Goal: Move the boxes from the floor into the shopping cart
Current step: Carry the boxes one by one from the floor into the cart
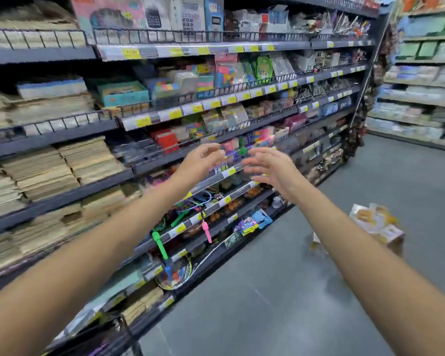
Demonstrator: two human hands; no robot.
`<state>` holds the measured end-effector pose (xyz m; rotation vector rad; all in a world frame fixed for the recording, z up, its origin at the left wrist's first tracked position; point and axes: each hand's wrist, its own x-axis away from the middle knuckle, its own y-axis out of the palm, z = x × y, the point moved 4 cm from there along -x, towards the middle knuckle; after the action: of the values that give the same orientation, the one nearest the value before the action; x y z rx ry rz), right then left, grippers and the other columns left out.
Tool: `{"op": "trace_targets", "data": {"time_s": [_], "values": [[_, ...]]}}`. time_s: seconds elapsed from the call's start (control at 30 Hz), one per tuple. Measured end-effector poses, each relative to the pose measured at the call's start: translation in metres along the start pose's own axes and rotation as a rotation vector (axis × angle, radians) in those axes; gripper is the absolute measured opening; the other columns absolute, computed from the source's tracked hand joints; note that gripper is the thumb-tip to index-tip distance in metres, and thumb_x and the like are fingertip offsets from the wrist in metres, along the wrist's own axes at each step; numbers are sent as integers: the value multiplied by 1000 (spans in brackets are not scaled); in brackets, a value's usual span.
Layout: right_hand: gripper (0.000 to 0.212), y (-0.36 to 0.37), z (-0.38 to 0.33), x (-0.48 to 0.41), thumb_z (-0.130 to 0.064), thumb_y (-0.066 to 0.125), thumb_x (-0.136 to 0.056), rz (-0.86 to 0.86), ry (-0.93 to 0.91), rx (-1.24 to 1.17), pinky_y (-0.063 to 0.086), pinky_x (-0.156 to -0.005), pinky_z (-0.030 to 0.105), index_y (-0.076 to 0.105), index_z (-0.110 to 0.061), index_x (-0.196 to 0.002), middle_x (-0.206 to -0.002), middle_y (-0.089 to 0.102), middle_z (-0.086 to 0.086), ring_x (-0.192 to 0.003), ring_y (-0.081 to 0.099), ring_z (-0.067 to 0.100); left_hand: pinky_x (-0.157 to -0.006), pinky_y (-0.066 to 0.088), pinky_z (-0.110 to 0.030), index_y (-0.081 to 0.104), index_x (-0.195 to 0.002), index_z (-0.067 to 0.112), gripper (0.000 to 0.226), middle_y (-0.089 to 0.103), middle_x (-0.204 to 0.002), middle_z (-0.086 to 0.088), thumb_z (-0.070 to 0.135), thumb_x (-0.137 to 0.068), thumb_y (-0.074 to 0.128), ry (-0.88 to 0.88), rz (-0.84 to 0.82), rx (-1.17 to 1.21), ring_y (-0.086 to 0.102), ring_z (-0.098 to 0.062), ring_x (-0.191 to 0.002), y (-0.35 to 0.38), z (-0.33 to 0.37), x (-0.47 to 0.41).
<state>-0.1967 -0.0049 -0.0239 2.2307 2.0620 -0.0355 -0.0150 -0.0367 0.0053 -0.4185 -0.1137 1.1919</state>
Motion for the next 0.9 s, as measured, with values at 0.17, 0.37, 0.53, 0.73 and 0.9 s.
{"op": "trace_targets", "data": {"time_s": [0.17,0.37,0.53,0.73,0.9], "values": [[14,-86,50,25,-16,49,-99,140,99,-25,54,-66,25,62,-18,-103,-92,74,3,-80,70,16,-72,43,-13,48,-134,13,40,58,-118,1,28,-97,50,-66,-131,23,56,-9,-101,100,-23,-17],[15,-200,119,57,-17,46,-99,297,251,-68,50,-64,26,60,-20,-94,-86,71,2,-71,67,12,-63,40,-10,52,-130,9,34,57,-112,1,18,-97,51,-127,-253,42,54,-12,-97,238,-50,-42],[8,-284,171,79,-22,50,-98,400,372,-91,47,-67,27,58,-19,-99,-89,69,3,-76,64,14,-66,36,-17,52,-129,9,34,56,-108,0,17,-96,52,-191,-388,3,54,-9,-92,343,-70,-59],[9,-362,214,95,-21,50,-98,517,466,-149,46,-66,28,55,-16,-105,-87,68,3,-75,63,16,-66,35,-22,49,-130,13,34,54,-111,2,20,-97,49,-271,-492,-22,52,-12,-102,436,-87,-81],[11,-420,244,91,-22,50,-97,624,534,-213,46,-73,31,60,-17,-97,-88,67,4,-78,63,19,-63,32,-21,53,-99,26,7,54,-94,5,21,-97,49,-328,-584,-39,51,-9,-91,492,-104,-105]]}}
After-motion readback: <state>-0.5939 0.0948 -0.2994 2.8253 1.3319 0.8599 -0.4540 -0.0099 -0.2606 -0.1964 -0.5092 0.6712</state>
